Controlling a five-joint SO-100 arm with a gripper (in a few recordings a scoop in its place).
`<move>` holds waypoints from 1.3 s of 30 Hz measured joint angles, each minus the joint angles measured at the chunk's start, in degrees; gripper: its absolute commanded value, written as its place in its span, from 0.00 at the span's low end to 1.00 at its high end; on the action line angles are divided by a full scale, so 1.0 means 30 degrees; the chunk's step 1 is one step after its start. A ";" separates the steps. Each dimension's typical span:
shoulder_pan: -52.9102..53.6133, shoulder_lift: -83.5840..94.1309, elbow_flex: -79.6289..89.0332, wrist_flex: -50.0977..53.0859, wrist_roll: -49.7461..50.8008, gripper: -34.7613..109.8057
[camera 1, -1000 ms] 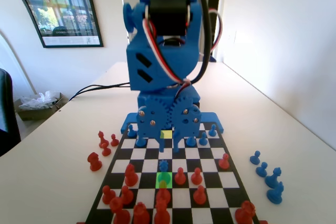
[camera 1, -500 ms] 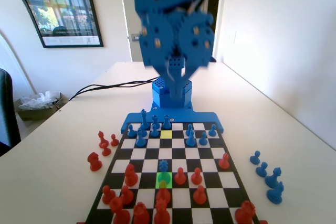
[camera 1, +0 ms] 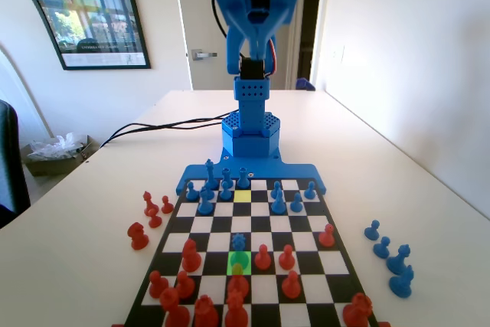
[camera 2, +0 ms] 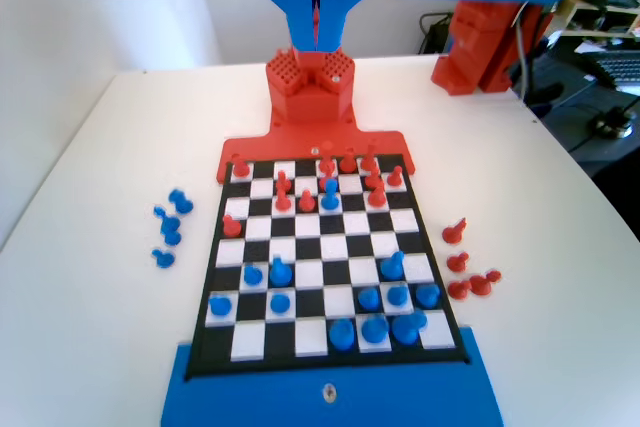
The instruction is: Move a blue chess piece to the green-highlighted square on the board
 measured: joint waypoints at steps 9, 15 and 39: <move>0.0234 0.4775 0.2637 0.0322 -0.1084 0.25; 0.0674 0.6768 0.3721 0.1172 -0.1904 0.25; 0.0762 1.1221 0.6475 -0.0293 -0.2461 0.25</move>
